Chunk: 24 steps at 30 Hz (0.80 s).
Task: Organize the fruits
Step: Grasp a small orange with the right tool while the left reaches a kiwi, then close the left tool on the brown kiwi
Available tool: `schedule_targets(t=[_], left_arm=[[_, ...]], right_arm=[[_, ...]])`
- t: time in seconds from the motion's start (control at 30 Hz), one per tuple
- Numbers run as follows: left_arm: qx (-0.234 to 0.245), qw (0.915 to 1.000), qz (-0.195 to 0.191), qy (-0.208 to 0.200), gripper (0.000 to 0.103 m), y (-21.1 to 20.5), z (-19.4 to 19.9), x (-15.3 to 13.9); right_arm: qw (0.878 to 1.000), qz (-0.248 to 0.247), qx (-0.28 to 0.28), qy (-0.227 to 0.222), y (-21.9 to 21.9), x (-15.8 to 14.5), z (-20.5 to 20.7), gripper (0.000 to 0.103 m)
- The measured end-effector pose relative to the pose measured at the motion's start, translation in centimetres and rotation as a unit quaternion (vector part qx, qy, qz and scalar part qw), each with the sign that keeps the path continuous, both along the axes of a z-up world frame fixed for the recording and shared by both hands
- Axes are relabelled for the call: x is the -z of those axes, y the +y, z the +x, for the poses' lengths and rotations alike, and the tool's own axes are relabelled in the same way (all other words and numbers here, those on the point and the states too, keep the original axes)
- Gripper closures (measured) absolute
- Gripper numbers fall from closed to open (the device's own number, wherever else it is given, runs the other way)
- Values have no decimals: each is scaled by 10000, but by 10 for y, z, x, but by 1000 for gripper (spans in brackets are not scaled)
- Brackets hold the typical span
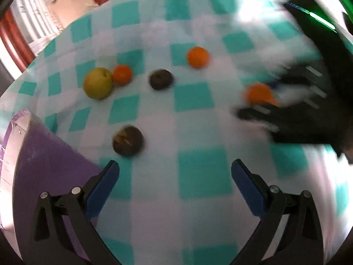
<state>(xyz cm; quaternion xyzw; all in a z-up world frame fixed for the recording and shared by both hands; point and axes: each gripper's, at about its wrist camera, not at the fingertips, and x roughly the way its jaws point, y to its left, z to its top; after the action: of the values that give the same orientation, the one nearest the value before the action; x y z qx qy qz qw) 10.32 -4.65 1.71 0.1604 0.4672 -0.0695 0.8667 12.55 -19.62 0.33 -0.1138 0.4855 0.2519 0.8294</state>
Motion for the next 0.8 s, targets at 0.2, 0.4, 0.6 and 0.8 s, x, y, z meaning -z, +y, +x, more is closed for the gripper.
schedule_targets(t=[0.2, 0.4, 0.6, 0.8], left_arm=[[344, 9970, 618, -320, 3, -9, 37, 7], [285, 9978, 603, -39, 1, -10, 61, 18], [-432, 9964, -18, 731, 1, -3, 90, 19], [-1341, 9795, -924, 1182, 2, 2, 103, 8]], right_arm=[[9975, 365, 610, -20, -24, 1, -24, 55], [9960, 517, 725, -53, -26, 2, -25, 55], [9947, 601, 828, -66, -39, -2, -34, 55], [9937, 644, 918, -27, -41, -3, -35, 55]])
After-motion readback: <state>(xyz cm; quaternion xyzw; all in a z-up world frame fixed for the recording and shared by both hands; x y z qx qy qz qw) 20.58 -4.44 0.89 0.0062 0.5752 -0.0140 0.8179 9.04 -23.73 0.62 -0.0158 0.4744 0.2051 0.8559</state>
